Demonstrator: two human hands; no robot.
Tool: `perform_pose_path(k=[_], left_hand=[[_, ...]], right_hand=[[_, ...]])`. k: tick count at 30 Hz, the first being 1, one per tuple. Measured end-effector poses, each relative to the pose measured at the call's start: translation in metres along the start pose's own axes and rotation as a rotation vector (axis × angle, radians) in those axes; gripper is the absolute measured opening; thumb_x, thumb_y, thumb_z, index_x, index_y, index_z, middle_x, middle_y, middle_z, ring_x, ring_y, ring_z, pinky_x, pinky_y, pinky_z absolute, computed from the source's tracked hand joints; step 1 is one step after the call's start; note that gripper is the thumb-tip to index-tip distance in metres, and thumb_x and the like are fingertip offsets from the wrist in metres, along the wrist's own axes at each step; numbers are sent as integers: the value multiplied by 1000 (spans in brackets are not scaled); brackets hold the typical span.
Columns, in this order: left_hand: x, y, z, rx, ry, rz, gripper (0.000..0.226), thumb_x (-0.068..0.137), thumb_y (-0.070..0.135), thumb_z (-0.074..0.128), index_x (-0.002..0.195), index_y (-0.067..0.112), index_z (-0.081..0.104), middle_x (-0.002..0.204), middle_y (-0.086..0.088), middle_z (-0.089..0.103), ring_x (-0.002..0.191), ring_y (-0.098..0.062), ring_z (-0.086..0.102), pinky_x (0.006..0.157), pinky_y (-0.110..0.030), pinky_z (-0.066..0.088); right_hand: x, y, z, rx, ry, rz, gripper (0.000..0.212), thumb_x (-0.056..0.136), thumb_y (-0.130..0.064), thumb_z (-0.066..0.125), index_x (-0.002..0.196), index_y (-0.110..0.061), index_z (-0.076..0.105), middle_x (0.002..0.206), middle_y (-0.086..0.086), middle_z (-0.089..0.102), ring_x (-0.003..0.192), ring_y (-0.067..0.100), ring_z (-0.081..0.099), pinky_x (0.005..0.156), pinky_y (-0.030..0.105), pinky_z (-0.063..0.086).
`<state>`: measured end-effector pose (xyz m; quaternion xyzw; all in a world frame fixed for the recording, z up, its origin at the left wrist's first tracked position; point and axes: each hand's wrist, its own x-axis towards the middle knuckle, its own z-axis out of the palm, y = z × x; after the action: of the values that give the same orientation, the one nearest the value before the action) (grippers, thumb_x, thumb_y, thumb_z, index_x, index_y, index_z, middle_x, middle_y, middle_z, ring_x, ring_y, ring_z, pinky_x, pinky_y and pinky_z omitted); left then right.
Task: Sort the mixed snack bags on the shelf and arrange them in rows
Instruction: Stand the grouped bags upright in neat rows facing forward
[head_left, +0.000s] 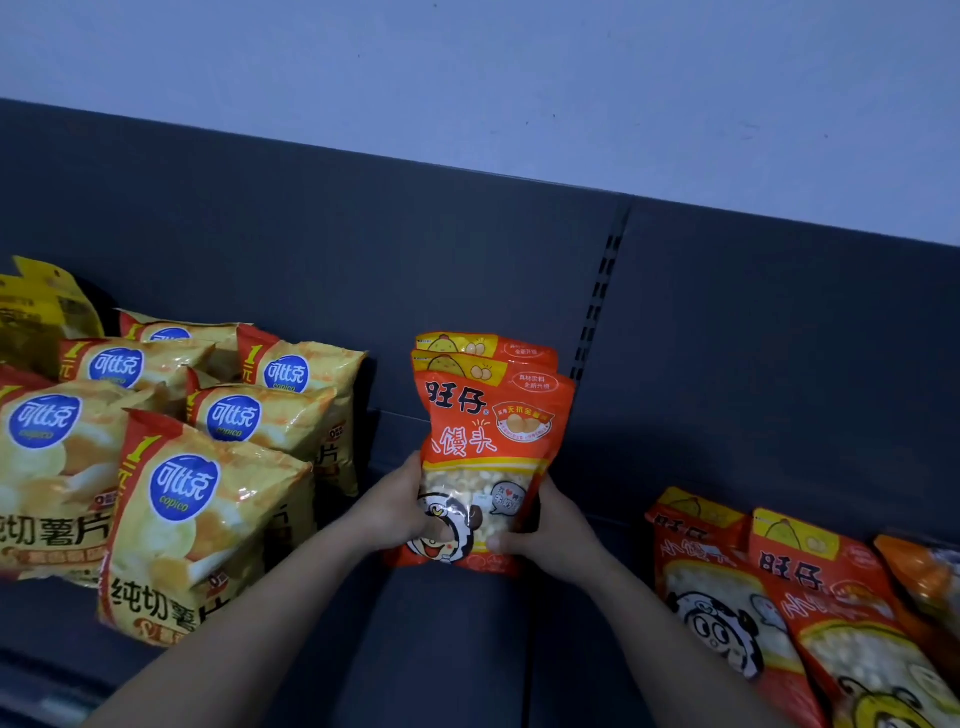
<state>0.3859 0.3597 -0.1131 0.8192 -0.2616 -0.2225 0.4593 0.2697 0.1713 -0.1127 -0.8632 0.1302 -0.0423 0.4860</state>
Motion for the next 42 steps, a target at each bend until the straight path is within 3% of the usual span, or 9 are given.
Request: perform_pose_path(k=[10,14,17,20,23,30,36,39,42], left_hand=[[-3,2,2,86,82,-17,88,63,16,88,134,22,36,117,5,62,105,-15,61,92,-37,52],[-7,8,8,70,174,11,122,60,15,89,150,25,7,136,0,48,123,-19,51,99,-38,47],[-15,21,13,129,312,101,140,62,21,90,150,26,-18,155,-3,14,143,-24,20,113,-46,31],[-26,40,21,376,521,271,131,67,37,85,152,23,-14,158,-4,-2,147,-25,0,118,-48,17],[-31,58,33,589,628,479,109,75,37,78,154,17,6,159,-12,4,147,-30,1,117,-48,10],[-25,108,99,622,334,726,76,81,28,73,145,8,36,148,-10,33,140,-25,26,117,-38,25],[-11,123,179,717,-20,484,69,91,47,57,146,15,31,148,-7,32,137,-26,28,111,-40,32],[-7,127,211,691,-130,358,61,90,53,54,137,16,41,133,-7,43,126,-27,40,102,-39,40],[1,128,237,605,-211,192,68,88,59,51,136,13,40,136,-9,43,126,-28,43,100,-37,41]], right_hand=[[-4,-6,4,-141,57,10,87,75,-30,81,146,-32,29,135,-12,55,123,13,52,98,29,44],[-12,-8,-2,-133,79,-16,88,74,-28,82,146,-32,30,136,-13,54,127,13,50,96,27,42],[-20,-9,-10,-133,101,-34,96,75,-28,81,150,-33,22,142,-11,49,130,13,46,97,26,39],[-31,-10,-21,-186,169,-39,98,78,-33,79,153,-27,18,150,-3,41,136,16,40,103,28,37],[-43,-7,-39,-231,282,-40,87,83,-34,75,152,-23,25,150,0,41,136,15,40,102,23,36],[-87,27,-108,-437,570,55,69,86,-38,69,145,-16,40,143,6,48,130,23,46,103,34,40],[-140,69,-164,-672,536,409,67,85,-50,65,139,-16,45,135,9,53,125,29,49,94,40,45],[-160,86,-184,-586,498,563,66,79,-52,65,136,-20,48,134,6,55,123,29,51,95,40,48],[-172,105,-198,-435,429,659,74,75,-53,65,138,-20,43,132,7,57,118,29,55,95,40,49]])
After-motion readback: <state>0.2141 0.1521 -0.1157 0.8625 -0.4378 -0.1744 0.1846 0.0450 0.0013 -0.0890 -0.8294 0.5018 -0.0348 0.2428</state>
